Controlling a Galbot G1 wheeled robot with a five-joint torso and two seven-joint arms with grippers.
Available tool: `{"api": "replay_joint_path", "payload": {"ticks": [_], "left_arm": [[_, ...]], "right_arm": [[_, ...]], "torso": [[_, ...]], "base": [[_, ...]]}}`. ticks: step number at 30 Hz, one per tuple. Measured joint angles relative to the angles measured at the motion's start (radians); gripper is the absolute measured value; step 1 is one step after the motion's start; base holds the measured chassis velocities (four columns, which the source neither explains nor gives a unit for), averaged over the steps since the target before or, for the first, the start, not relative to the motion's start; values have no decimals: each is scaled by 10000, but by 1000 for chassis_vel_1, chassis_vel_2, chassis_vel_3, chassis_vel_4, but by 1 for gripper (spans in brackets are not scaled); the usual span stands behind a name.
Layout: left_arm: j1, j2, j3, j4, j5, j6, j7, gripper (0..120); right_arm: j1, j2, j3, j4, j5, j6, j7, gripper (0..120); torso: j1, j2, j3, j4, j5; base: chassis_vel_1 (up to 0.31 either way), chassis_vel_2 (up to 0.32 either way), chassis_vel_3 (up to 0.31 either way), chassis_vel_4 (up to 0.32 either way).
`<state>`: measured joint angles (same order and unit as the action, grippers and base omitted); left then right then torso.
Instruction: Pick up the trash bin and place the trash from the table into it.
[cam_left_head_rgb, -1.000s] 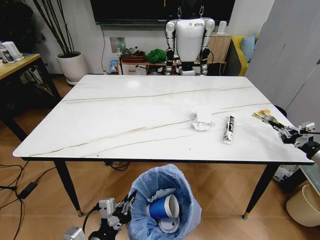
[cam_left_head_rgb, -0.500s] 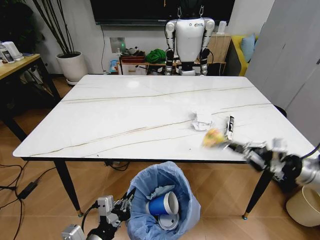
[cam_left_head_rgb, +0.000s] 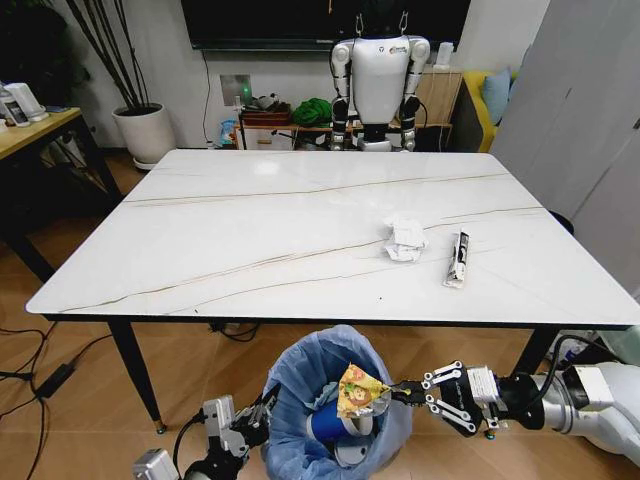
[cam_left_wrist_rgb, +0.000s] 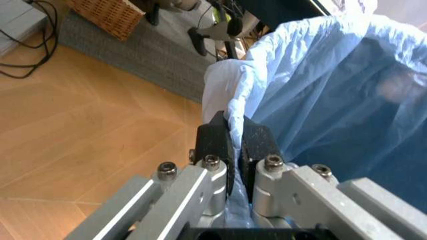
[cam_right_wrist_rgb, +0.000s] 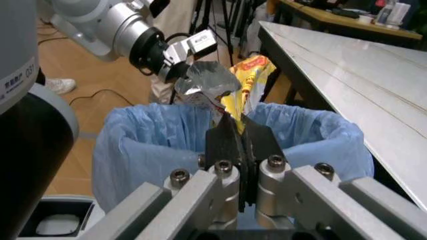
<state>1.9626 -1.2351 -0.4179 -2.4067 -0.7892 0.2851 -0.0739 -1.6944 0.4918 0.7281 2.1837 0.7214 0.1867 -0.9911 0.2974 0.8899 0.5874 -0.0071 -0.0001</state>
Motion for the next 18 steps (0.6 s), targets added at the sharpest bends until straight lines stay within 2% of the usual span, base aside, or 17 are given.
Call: {"api": "replay_joint_path", "payload": {"ticks": [6, 9, 10, 13, 14, 18], "left_arm": [[18, -120, 61, -11, 114, 4, 1, 0], [66, -231, 152, -11, 196, 33, 1, 0], [66, -231, 152, -11, 196, 33, 1, 0], [105, -281, 180, -10, 258, 59, 0, 0], [105, -281, 180, -10, 258, 59, 0, 0], [136, -293, 177, -10, 285, 87, -7, 0]], "right_arm": [[34, -51, -39, 9, -14, 89, -78, 0], [56, -113, -42, -26, -35, 148, -139, 17], [56, -113, -42, -26, -35, 148, -139, 17], [64, -139, -42, -72, -33, 162, -160, 30], [64, -139, -42, -72, -33, 162, -160, 30], [46, -139, -41, -106, -28, 178, -184, 49]], "torso": [[0, 0, 0, -2, 1], [0, 0, 0, -1, 1], [0, 0, 0, -1, 1], [0, 0, 0, -1, 1], [0, 0, 0, -1, 1], [0, 0, 0, -2, 1]], "base": [[0, 0, 0, 0], [0, 0, 0, 0], [0, 0, 0, 0], [0, 0, 0, 0], [0, 0, 0, 0], [0, 0, 0, 0]]}}
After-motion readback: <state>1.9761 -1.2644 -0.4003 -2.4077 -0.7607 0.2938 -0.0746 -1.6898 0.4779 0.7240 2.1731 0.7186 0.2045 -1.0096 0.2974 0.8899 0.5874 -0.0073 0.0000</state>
